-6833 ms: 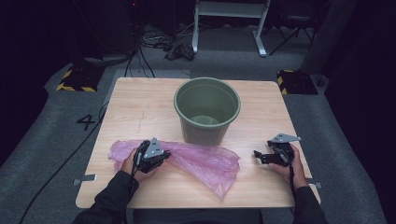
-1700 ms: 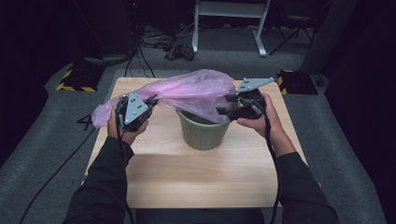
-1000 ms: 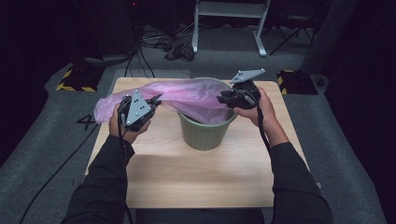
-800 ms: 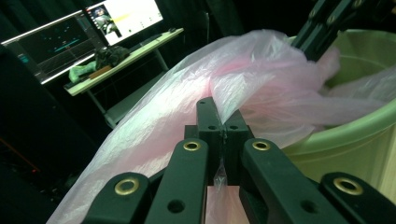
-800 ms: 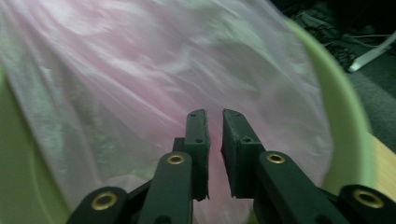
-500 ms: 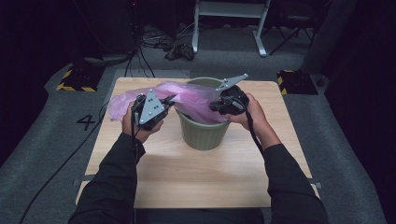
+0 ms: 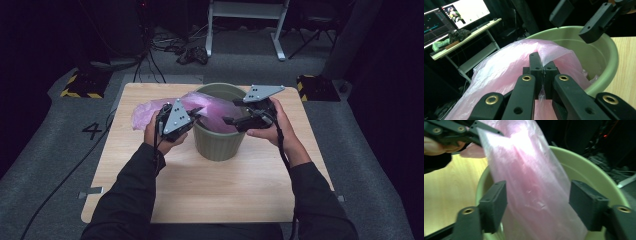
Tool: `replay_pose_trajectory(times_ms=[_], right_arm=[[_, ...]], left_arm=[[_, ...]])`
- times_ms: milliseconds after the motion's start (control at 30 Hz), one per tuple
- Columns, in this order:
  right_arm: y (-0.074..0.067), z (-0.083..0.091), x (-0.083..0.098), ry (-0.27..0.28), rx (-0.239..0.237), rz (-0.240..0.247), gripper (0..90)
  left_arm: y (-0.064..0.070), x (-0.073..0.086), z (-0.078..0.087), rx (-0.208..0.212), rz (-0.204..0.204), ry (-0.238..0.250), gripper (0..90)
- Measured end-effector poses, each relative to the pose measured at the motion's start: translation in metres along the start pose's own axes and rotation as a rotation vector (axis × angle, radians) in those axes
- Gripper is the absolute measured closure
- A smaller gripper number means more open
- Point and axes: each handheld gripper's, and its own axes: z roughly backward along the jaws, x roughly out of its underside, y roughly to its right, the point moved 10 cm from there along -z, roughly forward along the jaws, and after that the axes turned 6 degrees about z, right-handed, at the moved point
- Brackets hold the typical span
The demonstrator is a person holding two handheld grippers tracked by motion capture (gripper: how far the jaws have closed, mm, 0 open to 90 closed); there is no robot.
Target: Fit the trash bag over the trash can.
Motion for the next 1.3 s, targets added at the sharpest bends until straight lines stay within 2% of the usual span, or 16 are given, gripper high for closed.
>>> replay_pose_trajectory(times_ms=[133, 200, 267, 333, 467, 533, 700, 967, 1000, 1067, 1100, 1133, 1167, 1200, 1233, 1300], right_arm=[[0.002, -0.005, -0.002, 0.001, 0.017, 0.009, 25.9], [0.003, -0.01, 0.0, -0.017, 0.028, 0.012, 25.3], [0.003, -0.017, 0.002, -0.035, 0.018, 0.018, 27.5], [0.002, -0.021, 0.005, -0.05, 0.014, 0.024, 36.7], [-0.005, -0.028, 0.005, -0.051, -0.02, 0.051, 62.2], [-0.006, -0.03, 0.006, -0.066, -0.012, 0.066, 71.3], [-0.008, -0.029, 0.007, -0.049, -0.017, 0.065, 86.5], [-0.004, -0.026, 0.01, -0.035, 0.001, 0.053, 90.0], [-0.003, -0.025, 0.01, -0.037, 0.008, 0.051, 90.0], [0.0, -0.024, 0.012, -0.042, 0.025, 0.041, 90.0], [0.004, -0.022, 0.015, -0.042, 0.039, 0.024, 90.0], [0.004, -0.022, 0.015, -0.042, 0.039, 0.024, 90.0], [0.01, -0.019, 0.018, -0.04, 0.049, 0.005, 90.0], [0.01, -0.019, 0.018, -0.04, 0.049, 0.005, 90.0], [0.014, -0.015, 0.021, -0.043, 0.057, -0.004, 90.0], [0.016, -0.013, 0.024, -0.046, 0.062, -0.012, 90.0]], left_arm=[[0.007, -0.003, -0.001, 0.019, -0.016, 0.004, 89.6], [0.011, -0.005, -0.001, 0.03, -0.015, 0.007, 89.6], [0.013, -0.005, -0.001, 0.037, -0.013, 0.009, 89.6], [0.014, -0.005, -0.002, 0.04, -0.017, 0.009, 89.6], [0.016, -0.005, -0.002, 0.046, -0.007, 0.011, 89.5], [0.015, -0.004, -0.002, 0.051, -0.007, 0.014, 89.4], [0.015, -0.002, 0.001, 0.062, 0.015, 0.017, 88.8], [0.016, 0.001, 0.002, 0.077, 0.021, 0.013, 86.1], [0.015, 0.001, 0.003, 0.073, 0.024, 0.017, 84.4], [0.014, 0.001, 0.006, 0.07, 0.055, 0.022, 72.8], [0.014, 0.001, 0.007, 0.068, 0.062, 0.023, 58.3], [0.011, 0.001, 0.009, 0.036, 0.073, 0.024, 58.3], [0.009, 0.002, 0.012, 0.01, 0.082, 0.014, 42.6], [0.008, 0.003, 0.015, 0.006, 0.094, 0.016, 42.6], [0.008, 0.004, 0.02, 0.014, 0.112, 0.023, 36.0], [0.006, 0.008, 0.029, 0.015, 0.135, 0.023, 32.3]])
